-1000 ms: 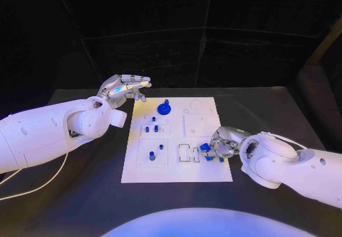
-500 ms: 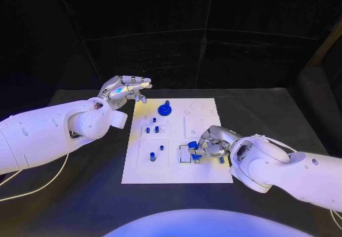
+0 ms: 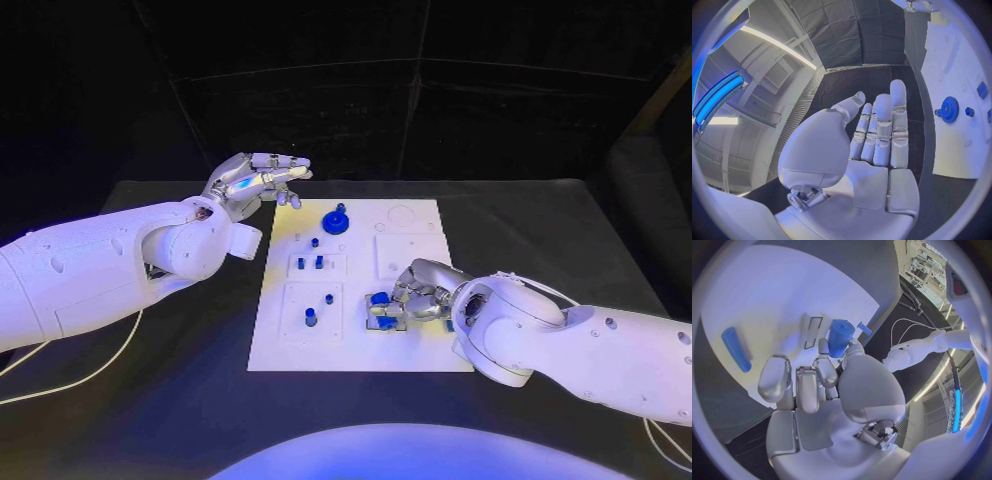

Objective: Assemble the parts on the task board

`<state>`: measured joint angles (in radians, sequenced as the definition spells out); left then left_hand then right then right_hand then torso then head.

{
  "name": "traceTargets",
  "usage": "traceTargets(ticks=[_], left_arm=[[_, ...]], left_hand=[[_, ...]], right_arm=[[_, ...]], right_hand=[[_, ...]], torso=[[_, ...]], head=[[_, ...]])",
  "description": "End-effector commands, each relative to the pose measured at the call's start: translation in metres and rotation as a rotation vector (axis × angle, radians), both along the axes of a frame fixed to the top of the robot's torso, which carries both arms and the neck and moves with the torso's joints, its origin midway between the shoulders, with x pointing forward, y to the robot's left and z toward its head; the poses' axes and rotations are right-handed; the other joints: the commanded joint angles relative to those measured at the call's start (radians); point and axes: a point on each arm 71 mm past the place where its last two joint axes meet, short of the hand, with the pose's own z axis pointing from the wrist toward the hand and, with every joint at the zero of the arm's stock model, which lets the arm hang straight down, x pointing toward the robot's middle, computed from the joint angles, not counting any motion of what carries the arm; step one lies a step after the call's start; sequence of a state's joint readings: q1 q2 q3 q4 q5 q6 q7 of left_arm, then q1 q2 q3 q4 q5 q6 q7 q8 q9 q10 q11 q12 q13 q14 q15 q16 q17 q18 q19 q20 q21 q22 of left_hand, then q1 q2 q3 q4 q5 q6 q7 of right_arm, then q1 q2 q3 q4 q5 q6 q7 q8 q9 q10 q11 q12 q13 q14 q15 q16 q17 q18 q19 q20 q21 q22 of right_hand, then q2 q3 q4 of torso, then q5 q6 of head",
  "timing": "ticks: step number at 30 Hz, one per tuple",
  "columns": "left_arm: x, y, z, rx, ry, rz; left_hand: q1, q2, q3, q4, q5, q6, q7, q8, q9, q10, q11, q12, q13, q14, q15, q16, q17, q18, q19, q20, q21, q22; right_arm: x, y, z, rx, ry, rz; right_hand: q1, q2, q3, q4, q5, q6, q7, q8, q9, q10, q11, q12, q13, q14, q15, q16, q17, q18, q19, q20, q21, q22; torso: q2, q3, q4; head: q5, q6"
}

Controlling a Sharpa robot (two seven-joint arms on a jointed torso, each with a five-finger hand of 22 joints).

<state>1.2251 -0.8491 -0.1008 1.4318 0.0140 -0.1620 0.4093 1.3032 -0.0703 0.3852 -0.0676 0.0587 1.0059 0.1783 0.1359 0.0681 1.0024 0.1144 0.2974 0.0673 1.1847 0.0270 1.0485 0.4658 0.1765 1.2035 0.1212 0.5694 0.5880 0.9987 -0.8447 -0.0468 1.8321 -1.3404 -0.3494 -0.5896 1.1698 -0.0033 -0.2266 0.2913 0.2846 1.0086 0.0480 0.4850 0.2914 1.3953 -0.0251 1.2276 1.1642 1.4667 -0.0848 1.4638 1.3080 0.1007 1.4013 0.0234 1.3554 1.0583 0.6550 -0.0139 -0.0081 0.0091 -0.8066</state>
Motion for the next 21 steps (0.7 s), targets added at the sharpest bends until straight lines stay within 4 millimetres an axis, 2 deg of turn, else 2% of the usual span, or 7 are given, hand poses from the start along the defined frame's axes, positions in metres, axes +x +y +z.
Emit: traceTargets(ticks=[1,2,4,6,10,17,21], left_arm=[[-0.0005,-0.002,0.0012,-0.01,-0.002,-0.015],[-0.0004,-0.002,0.0012,-0.01,-0.002,-0.015],[-0.0004,-0.0019,0.0012,-0.009,-0.002,-0.015],[-0.0004,-0.0019,0.0011,-0.009,-0.002,-0.015],[-0.0004,-0.0018,0.0011,-0.009,-0.001,-0.015],[-0.0003,-0.0016,0.0011,-0.009,-0.001,-0.015],[-0.0003,-0.0013,0.0011,-0.009,-0.001,-0.014]], left_hand=[[0.003,0.007,-0.008,0.0,-0.001,0.002,-0.004,0.006,0.001,-0.004,-0.002,0.002,0.001,-0.006,-0.001,0.0,-0.001,0.006,-0.002,0.002,-0.005,-0.001],[0.003,0.007,-0.008,0.0,-0.001,0.002,-0.004,0.006,0.001,-0.004,-0.002,0.002,0.001,-0.006,-0.001,0.0,-0.001,0.006,-0.002,0.002,-0.005,-0.001],[0.003,0.007,-0.008,0.0,-0.001,0.002,-0.004,0.006,0.001,-0.004,-0.002,0.002,0.001,-0.006,-0.001,0.0,-0.001,0.006,-0.002,0.002,-0.005,-0.001],[0.003,0.007,-0.008,0.0,-0.001,0.002,-0.004,0.006,0.001,-0.004,-0.002,0.002,0.001,-0.006,-0.001,0.0,-0.001,0.006,-0.002,0.002,-0.005,-0.001],[0.002,0.007,-0.012,0.001,-0.001,0.002,-0.004,0.008,0.001,-0.005,-0.002,0.005,0.001,-0.007,-0.001,0.001,-0.002,0.006,-0.002,0.002,-0.007,-0.002],[0.002,0.007,-0.012,0.001,-0.001,0.002,-0.004,0.008,0.001,-0.005,-0.002,0.005,0.001,-0.007,-0.001,0.001,-0.002,0.006,-0.002,0.002,-0.007,-0.002],[0.002,0.007,-0.012,0.001,-0.001,0.002,-0.004,0.008,0.001,-0.005,-0.002,0.005,0.001,-0.007,-0.001,0.001,-0.002,0.006,-0.002,0.002,-0.007,-0.002]], right_arm=[[0.0029,-0.002,-0.0002,-0.032,-0.013,-0.022],[0.0035,-0.0022,-0.0002,-0.031,-0.018,-0.025],[0.0048,-0.0027,0.0001,-0.028,-0.03,-0.033],[0.0057,-0.0029,0.0004,-0.024,-0.039,-0.038],[0.0063,-0.0026,0.0013,-0.015,-0.051,-0.042],[0.0047,-0.002,0.0031,-0.009,-0.061,-0.033],[0.0025,-0.0006,0.0045,-0.003,-0.063,-0.005]], right_hand=[[-0.035,-0.013,-0.016,0.002,-0.084,-0.009,0.004,0.0,0.006,-0.011,0.002,-0.011,-0.006,0.057,-0.005,-0.008,-0.003,-0.009,-0.001,-0.004,-0.004,-0.004],[-0.048,-0.029,-0.015,0.002,-0.106,-0.012,0.004,-0.001,0.008,-0.015,0.004,-0.019,-0.012,0.055,-0.004,-0.012,-0.011,-0.008,-0.004,-0.004,-0.007,-0.01],[-0.078,-0.085,-0.002,0.005,-0.14,-0.025,0.009,-0.006,0.011,-0.036,0.007,-0.054,-0.046,0.049,-0.001,-0.027,-0.039,-0.005,-0.013,-0.002,-0.018,-0.029],[-0.113,-0.13,0.023,0.006,-0.17,-0.035,0.014,-0.009,0.014,-0.047,0.011,-0.072,-0.06,0.047,0.002,-0.035,-0.049,-0.004,-0.017,0.001,-0.025,-0.039],[-0.149,-0.166,0.033,0.007,-0.215,-0.049,0.018,-0.013,0.017,-0.072,0.015,-0.118,-0.103,0.044,0.006,-0.044,-0.062,-0.001,-0.023,0.004,-0.033,-0.052],[-0.159,-0.175,0.032,0.007,-0.226,-0.053,0.02,-0.014,0.018,-0.081,0.017,-0.134,-0.118,0.044,0.007,-0.047,-0.064,-0.001,-0.025,0.005,-0.036,-0.056],[-0.119,-0.149,0.057,0.004,-0.2,-0.053,0.02,-0.012,0.022,-0.078,0.017,-0.135,-0.116,0.045,0.008,-0.047,-0.06,-0.001,-0.024,0.007,-0.036,-0.053]], torso=[[0.0,0.0003,-0.0009],[0.0,0.0004,-0.0008],[0.0,0.0006,-0.0008],[-0.001,0.0007,-0.001],[0.0,0.0012,-0.001],[-0.001,0.0014,-0.0018],[0.0,0.0016,-0.002]], head=[[0.001,0.0],[0.001,0.0],[0.002,0.001],[0.002,0.001],[0.003,0.001],[0.002,0.001],[0.001,0.001]])
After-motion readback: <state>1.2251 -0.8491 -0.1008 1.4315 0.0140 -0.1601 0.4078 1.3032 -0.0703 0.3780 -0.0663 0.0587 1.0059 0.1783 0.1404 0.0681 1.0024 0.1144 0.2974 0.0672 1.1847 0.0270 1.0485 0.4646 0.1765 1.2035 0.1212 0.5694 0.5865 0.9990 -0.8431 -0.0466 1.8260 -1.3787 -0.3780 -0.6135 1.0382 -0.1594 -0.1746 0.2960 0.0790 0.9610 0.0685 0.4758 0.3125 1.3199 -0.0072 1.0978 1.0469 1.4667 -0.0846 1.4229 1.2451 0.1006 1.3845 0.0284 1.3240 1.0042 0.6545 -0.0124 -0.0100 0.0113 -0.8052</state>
